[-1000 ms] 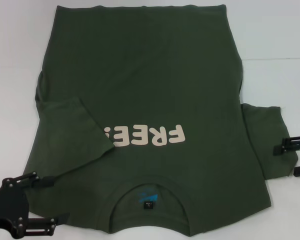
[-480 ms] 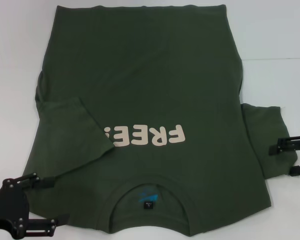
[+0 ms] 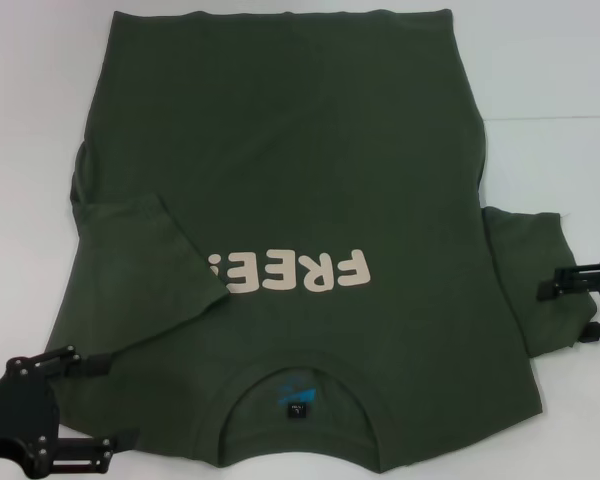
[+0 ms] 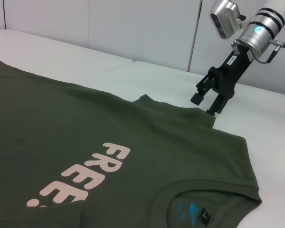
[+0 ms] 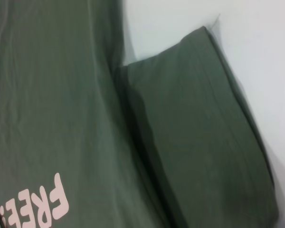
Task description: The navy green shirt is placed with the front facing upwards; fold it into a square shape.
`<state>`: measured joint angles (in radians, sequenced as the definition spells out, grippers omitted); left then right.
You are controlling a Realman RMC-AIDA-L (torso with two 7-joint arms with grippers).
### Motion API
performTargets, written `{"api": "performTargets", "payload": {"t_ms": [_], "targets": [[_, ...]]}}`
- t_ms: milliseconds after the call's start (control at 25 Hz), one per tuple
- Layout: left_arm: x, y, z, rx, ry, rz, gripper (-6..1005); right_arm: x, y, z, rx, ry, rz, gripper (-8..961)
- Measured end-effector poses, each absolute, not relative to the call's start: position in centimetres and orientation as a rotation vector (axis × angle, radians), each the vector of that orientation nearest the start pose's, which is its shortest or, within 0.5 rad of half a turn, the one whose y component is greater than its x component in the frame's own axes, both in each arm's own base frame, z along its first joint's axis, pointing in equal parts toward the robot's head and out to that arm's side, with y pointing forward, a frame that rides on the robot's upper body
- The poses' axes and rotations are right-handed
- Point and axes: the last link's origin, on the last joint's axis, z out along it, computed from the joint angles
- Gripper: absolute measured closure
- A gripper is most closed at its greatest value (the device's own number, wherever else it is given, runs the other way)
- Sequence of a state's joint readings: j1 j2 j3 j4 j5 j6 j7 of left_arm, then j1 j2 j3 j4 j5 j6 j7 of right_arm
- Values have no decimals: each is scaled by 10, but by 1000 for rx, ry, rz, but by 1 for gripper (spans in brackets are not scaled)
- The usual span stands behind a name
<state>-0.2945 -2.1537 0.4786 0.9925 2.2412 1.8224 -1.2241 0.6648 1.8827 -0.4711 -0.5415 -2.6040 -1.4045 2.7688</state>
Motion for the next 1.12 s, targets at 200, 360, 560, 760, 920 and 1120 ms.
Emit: {"api": "performTargets", "payload": {"t_ms": [200, 360, 560, 760, 920, 1120], "targets": [[-317, 245, 39, -2731, -513, -482, 61, 338, 360, 61, -1691, 2261, 243, 173], [-317, 245, 39, -2729, -513, -482, 61, 338, 360, 62, -1684, 2261, 240, 179], [-317, 245, 39, -2726, -511, -485, 61, 338, 363, 63, -1680, 2243, 223, 187], [-317, 245, 40, -2724, -512, -487, 61, 336, 365, 63, -1690, 2233, 212, 240], [-317, 245, 40, -2726, -513, -484, 62, 336, 365, 62, -1692, 2230, 205, 428], [-317, 245, 39, -2728, -515, -485, 62, 336, 365, 62, -1695, 2228, 195, 612]]}}
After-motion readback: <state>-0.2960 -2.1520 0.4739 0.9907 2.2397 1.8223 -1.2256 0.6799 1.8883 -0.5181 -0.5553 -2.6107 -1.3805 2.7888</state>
